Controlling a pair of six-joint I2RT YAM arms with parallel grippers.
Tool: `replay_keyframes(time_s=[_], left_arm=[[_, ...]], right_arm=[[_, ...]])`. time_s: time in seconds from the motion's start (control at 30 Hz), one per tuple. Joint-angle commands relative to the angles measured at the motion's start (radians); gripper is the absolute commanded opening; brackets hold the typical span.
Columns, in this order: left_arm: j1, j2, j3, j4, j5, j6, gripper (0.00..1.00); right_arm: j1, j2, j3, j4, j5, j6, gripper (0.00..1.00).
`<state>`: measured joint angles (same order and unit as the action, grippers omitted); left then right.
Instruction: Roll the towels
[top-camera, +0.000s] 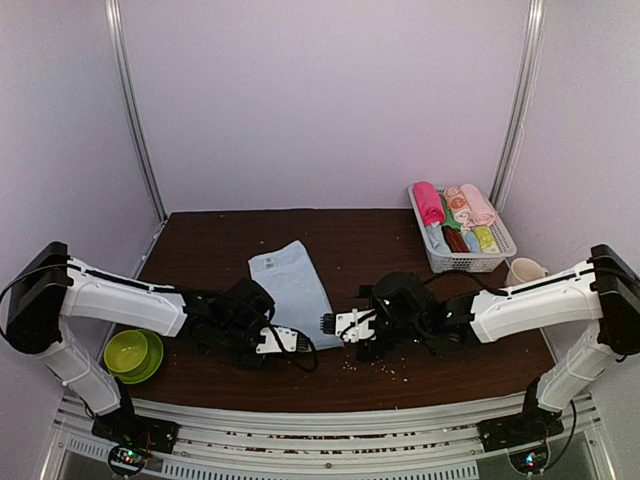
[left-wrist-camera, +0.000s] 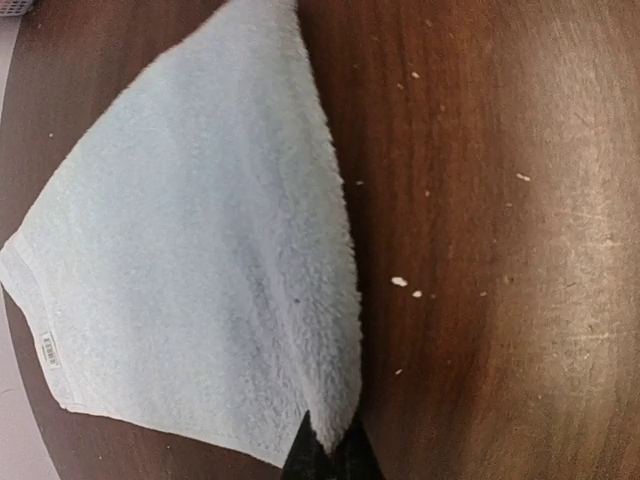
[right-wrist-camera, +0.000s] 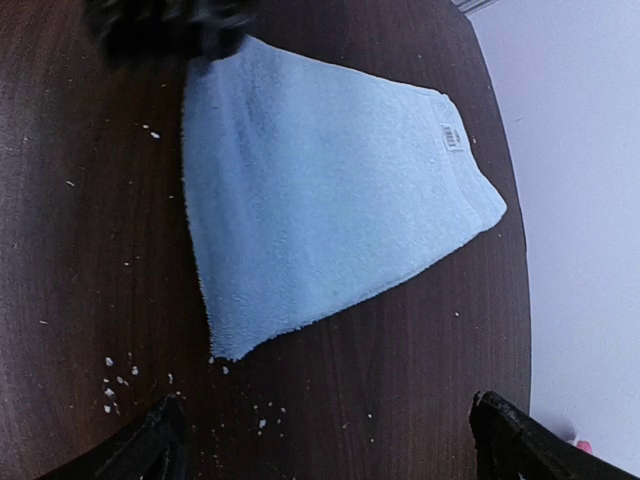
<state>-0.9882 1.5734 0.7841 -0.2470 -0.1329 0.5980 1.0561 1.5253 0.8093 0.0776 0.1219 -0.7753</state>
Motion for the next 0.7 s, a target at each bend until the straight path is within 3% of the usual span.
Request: replay_keyframes(time_s=[0.0, 0.17, 0.4, 0.53, 0.67], left_arm=[[0.096, -0.097, 0.044, -0.06, 0.223, -0.05, 0.0], [0.183, -0.15, 0.032, -0.051, 0.397, -0.088, 0.0], [0.197, -0.222, -0.035, 0.036, 0.464, -0.107, 0.0], [0.198, -0.251, -0.06, 0.057, 0.512, -0.107, 0.0], [0.197, -0.262, -0.079, 0.07, 0.533, -0.118, 0.0]], right_arm=[[0.026, 0.061, 0.039, 0.025, -0.084, -0.021, 0.99], [0.045, 0.125, 0.068, 0.043, -0.112, -0.002, 0.96], [0.051, 0.166, 0.082, 0.127, -0.126, 0.087, 0.96], [0.065, 0.209, 0.097, 0.136, -0.102, 0.131, 0.9], [0.118, 0.247, 0.08, 0.155, -0.051, 0.108, 0.9]])
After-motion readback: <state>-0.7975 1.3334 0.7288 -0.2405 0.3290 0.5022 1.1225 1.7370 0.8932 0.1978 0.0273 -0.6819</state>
